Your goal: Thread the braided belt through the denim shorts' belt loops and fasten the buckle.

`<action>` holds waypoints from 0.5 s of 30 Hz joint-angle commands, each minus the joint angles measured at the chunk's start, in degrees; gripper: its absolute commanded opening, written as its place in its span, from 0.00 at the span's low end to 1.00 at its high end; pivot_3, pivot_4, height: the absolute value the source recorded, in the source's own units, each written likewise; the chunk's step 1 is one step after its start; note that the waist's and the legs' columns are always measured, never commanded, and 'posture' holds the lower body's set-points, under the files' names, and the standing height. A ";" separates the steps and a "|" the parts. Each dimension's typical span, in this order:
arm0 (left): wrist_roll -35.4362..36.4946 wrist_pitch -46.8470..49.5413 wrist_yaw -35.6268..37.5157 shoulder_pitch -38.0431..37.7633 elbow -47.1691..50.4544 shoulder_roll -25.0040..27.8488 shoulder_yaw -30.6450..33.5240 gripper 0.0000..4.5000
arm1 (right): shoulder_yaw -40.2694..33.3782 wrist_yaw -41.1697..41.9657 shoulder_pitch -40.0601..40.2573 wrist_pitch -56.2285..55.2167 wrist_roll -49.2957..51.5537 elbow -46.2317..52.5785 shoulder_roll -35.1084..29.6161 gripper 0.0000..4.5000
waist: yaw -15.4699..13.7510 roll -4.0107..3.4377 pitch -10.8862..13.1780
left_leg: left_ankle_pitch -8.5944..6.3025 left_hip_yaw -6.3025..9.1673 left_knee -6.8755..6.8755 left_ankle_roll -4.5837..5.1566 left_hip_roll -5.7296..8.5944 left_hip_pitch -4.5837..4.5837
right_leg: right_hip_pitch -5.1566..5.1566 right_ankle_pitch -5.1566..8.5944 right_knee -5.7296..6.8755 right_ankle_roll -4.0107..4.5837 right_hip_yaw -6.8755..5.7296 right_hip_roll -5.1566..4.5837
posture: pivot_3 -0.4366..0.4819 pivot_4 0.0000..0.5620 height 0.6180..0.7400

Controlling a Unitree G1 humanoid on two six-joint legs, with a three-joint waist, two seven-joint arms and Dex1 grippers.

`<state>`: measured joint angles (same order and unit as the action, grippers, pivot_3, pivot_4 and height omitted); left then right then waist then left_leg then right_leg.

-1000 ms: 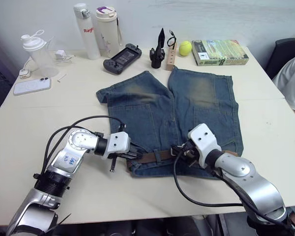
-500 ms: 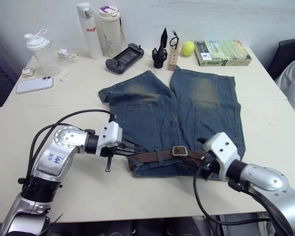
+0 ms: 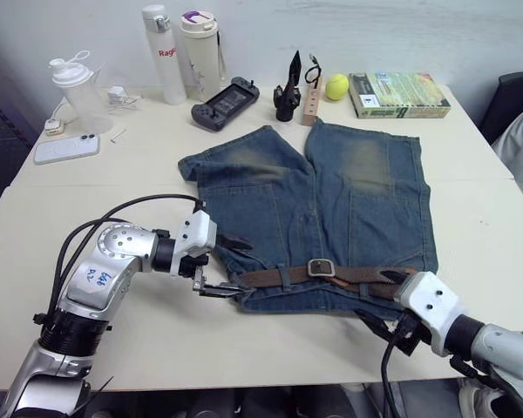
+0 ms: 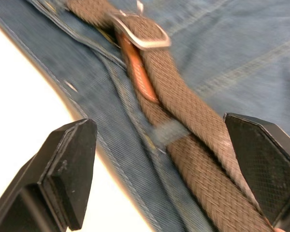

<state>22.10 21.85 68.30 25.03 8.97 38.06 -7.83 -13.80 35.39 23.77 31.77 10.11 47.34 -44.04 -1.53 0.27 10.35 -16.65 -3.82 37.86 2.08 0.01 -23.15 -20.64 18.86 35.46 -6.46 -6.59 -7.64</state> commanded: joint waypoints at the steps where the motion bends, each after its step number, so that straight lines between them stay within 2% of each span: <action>1: 0.17 -0.61 -0.63 1.33 0.96 -0.73 0.12 0.99 | 2.11 -5.41 1.38 -3.94 -8.68 -1.80 0.64 1.00 | -0.02 0.00 0.00 | 0.00 0.00 0.00 0.00 0.01 0.00 | 0.00 0.00 0.01 0.00 -0.01 0.00 | 0.48 0.27 0.87; 11: -0.91 -1.58 -0.92 2.76 -0.20 -1.20 -0.25 0.99 | 7.57 -8.23 3.80 -4.31 -17.86 -5.86 1.65 1.00 | 0.01 0.05 -0.03 | 0.05 0.00 0.00 -0.08 -0.01 0.06 | 0.04 0.01 -0.01 0.00 0.02 0.07 | 0.48 0.27 0.87; 14: -1.98 -2.42 -1.36 2.77 -0.50 -1.50 -0.74 1.00 | 8.63 -8.96 4.13 -4.93 -19.82 -6.33 2.23 0.83 | -0.03 0.08 -0.05 | 0.05 0.02 0.01 -0.09 -0.01 0.09 | 0.07 0.01 -0.08 -0.01 0.02 0.06 | 0.48 0.27 0.87; 15: -2.27 -2.67 -1.42 2.71 -0.52 -1.58 -0.87 1.00 | 9.02 -9.26 4.39 -5.31 -20.61 -6.10 2.43 0.70 | -0.03 0.09 -0.05 | 0.05 0.02 0.01 -0.09 0.00 0.09 | 0.07 0.00 -0.15 -0.01 0.03 0.04 | 0.48 0.27 0.87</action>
<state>20.28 20.36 67.04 26.74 8.13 36.73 -8.23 -5.21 27.30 26.92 26.02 -7.79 43.29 -42.01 -1.56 0.35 10.30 -16.60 -3.80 37.87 1.99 0.01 -23.05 -20.57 18.86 35.31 -6.46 -6.56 -7.60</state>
